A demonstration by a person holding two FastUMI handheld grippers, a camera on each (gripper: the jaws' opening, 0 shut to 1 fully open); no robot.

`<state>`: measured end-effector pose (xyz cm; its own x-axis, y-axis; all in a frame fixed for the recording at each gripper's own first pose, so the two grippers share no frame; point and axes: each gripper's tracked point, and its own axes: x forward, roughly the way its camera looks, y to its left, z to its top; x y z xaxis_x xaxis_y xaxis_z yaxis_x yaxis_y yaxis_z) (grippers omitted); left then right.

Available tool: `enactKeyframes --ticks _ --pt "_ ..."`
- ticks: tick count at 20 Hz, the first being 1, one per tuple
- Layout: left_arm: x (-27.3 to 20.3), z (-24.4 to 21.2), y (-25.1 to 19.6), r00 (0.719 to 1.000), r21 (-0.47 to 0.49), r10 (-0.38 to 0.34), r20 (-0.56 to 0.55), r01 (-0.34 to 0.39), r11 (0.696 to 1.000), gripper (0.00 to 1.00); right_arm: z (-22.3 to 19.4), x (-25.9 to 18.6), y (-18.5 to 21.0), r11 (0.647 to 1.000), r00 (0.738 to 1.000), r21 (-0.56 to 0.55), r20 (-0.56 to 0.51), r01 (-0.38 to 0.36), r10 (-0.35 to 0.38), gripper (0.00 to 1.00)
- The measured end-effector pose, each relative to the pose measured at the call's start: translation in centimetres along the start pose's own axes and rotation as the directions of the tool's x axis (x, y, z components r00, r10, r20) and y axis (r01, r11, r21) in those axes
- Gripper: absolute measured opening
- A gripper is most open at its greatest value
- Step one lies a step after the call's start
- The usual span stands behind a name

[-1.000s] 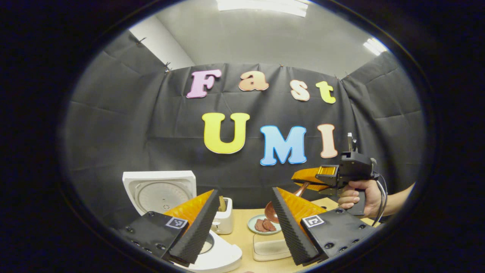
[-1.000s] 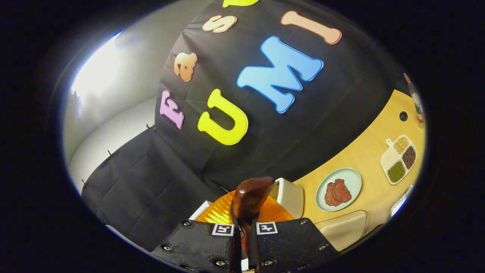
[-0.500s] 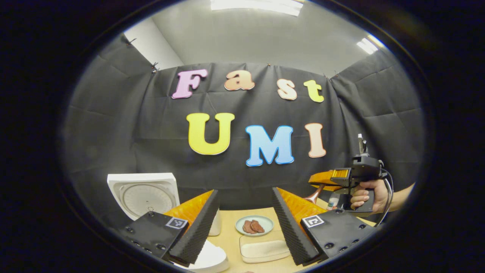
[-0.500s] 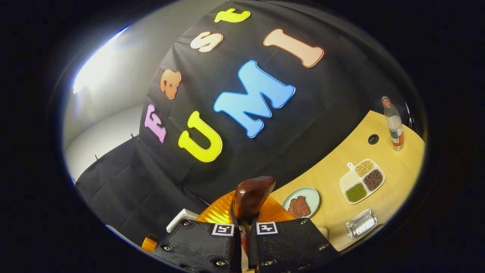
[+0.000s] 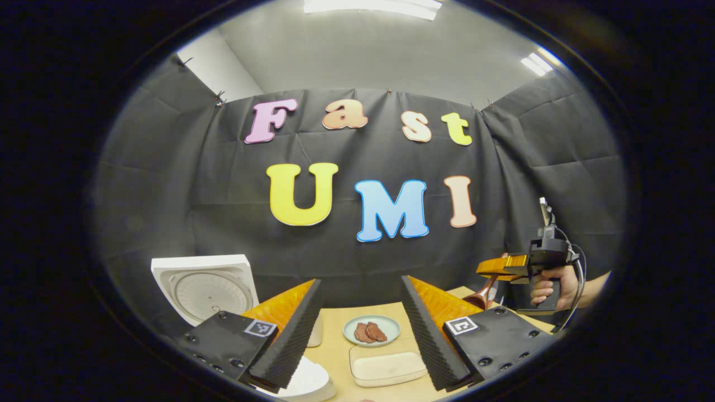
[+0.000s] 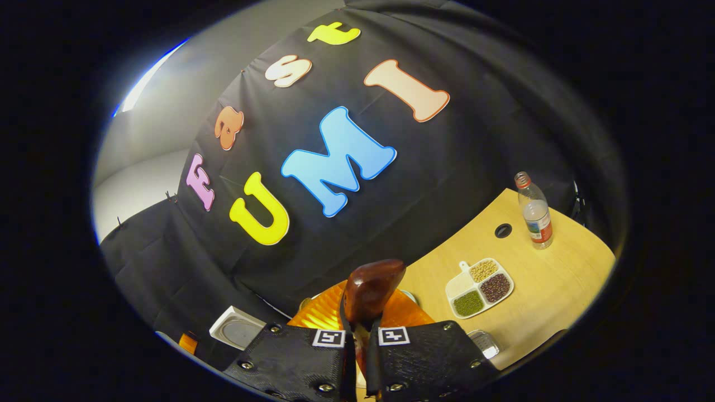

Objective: Close the left gripper, press the button to open the rice cooker; take a wooden spoon from the chopstick holder with the right hand, scoop a spoonful of rice and pour it into the rice cooker, then put the wooden spoon back into the chopstick holder.

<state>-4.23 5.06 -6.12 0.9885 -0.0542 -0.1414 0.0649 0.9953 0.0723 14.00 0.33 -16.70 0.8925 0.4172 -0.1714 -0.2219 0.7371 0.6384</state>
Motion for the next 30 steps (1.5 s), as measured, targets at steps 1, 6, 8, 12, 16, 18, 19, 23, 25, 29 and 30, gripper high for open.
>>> enactKeyframes --ticks 1,6,8,12,16,18,19,23,25,29,30 --pt "0.0 -0.1 0.0 1.0 0.006 0.002 -0.002 -0.002 1.0 0.98 -0.2 -0.1 -0.6 1.0 1.0 -0.021 -0.004 0.015 -0.016 0.07" --pt "-0.1 -0.2 0.3 1.0 0.013 0.016 -0.012 -0.016 1.0 0.98 -1.2 0.4 -2.7 0.984 0.996 -0.161 -0.029 0.075 -0.081 0.07" --pt "-0.3 -0.5 0.5 1.0 0.017 0.022 -0.021 -0.022 1.0 0.98 -1.8 0.7 -3.5 0.968 0.993 -0.229 -0.033 0.099 -0.11 0.07" --pt "-0.5 -0.9 0.6 0.999 0.022 0.038 -0.034 -0.038 0.999 0.98 -2.8 1.2 -4.6 0.931 0.987 -0.341 -0.037 0.134 -0.156 0.07" --pt "-1.0 -1.1 0.9 0.998 0.028 0.056 -0.041 -0.055 0.998 0.98 -3.7 1.7 -6.2 0.877 0.978 -0.447 -0.027 0.174 -0.207 0.07" --pt "-1.0 -1.3 0.8 0.997 0.031 0.063 -0.047 -0.062 0.998 0.98 -4.4 1.9 -6.6 0.844 0.976 -0.506 -0.022 0.178 -0.219 0.07" --pt "-1.1 -1.4 0.8 0.997 0.032 0.066 -0.05 -0.065 0.997 0.98 -4.7 1.9 -6.6 0.831 0.975 -0.529 -0.022 0.175 -0.219 0.08" --pt "-1.3 -1.9 0.9 0.994 0.031 0.083 -0.064 -0.081 0.996 0.98 -5.9 2.6 -7.8 0.806 0.969 -0.561 -0.023 0.19 -0.245 0.07" --pt "-1.5 -2.3 1.1 0.993 0.034 0.093 -0.074 -0.09 0.995 0.98 -6.6 2.9 -7.8 0.812 0.971 -0.555 -0.028 0.181 -0.236 0.08" --pt "-1.6 -2.3 1.6 0.99 0.039 0.117 -0.082 -0.114 0.993 0.98 -8.7 3.9 -8.9 0.821 0.965 -0.54 -0.06 0.184 -0.255 0.07" --pt "-1.6 -2.3 1.8 0.989 0.041 0.125 -0.083 -0.122 0.992 0.99 -9.2 4.0 -9.1 0.823 0.963 -0.537 -0.066 0.187 -0.262 0.07"
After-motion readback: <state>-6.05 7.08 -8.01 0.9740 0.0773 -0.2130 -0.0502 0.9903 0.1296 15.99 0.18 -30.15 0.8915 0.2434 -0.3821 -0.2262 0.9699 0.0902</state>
